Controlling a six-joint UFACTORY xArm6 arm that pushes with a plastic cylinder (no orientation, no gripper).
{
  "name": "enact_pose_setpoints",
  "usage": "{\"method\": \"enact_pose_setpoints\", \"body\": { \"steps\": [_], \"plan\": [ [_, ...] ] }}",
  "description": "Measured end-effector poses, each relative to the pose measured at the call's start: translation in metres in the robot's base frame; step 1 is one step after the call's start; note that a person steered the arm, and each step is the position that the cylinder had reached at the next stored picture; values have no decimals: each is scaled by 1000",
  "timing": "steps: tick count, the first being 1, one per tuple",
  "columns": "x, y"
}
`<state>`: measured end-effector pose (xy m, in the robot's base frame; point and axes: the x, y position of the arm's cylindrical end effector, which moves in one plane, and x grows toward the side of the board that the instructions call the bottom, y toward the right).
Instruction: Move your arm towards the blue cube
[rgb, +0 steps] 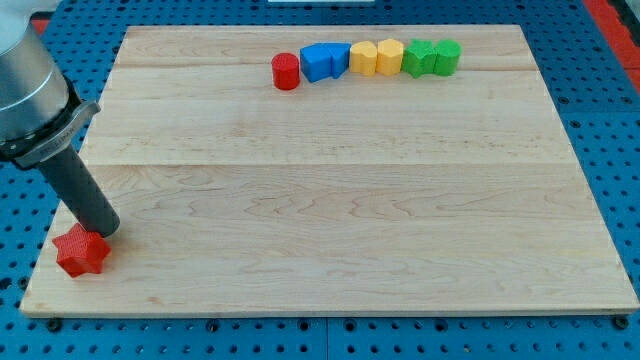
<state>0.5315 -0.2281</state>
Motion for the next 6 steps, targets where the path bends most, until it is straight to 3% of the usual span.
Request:
{"method": "enact_pose_setpoints", "body": {
  "steps": [1, 2, 3, 4, 6],
  "plan": [
    [-17, 5],
    [-122, 43],
    [-188, 88],
    [-189, 88],
    [-165, 208]
  ]
}}
